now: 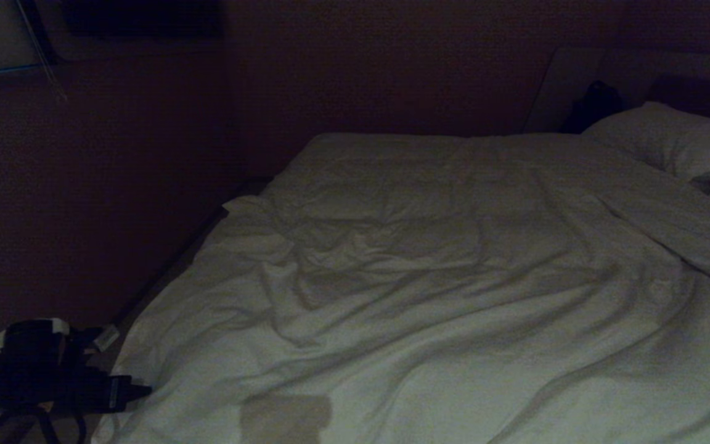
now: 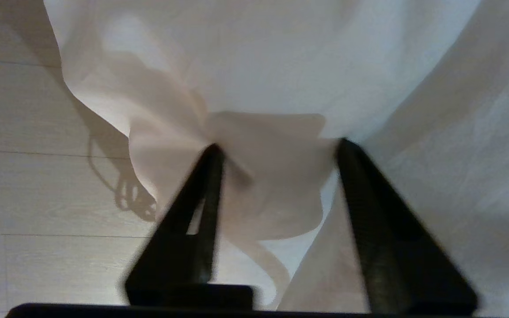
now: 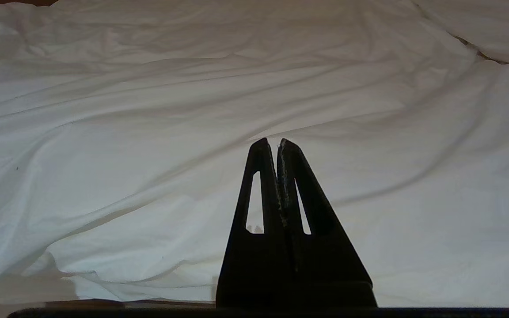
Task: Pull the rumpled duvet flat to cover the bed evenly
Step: Flatten the corners of the folded blanket
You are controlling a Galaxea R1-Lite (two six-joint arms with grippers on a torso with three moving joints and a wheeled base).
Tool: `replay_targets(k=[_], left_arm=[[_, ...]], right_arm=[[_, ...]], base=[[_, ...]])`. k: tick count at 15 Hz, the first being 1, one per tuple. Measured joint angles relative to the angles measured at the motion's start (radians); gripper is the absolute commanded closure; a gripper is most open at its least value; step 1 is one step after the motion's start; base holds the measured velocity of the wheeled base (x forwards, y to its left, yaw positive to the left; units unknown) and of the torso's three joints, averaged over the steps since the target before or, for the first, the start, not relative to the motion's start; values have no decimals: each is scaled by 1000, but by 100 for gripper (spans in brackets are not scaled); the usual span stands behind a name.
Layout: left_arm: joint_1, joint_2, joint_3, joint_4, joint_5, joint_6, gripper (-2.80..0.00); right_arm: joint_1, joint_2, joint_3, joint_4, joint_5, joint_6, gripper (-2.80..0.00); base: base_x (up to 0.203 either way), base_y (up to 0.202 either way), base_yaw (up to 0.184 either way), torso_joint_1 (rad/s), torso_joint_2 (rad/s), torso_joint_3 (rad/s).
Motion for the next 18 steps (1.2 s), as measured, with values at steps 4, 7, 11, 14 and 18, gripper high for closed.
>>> replay_targets(k=[4,7,11,14,18], left_arm=[[0,0,1,-3,0,-1,0],[0,4,7,-36,0,1,0],[1,-2,0,-33,-1,-26,0],[40,-56,-55,-16,-2,-167,0],[129,-121,-88,66,0,-209,0]], right_arm=[[0,0,0,0,0,0,0],[0,0,0,0,0,0,0],[0,0,0,0,0,0,0],[0,0,0,0,0,-1,0],[0,0,0,0,0,0,0]], base=[[0,0,0,0,0,0],[0,0,0,0,0,0],[0,0,0,0,0,0],[0,0,0,0,0,0],[0,0,0,0,0,0]])
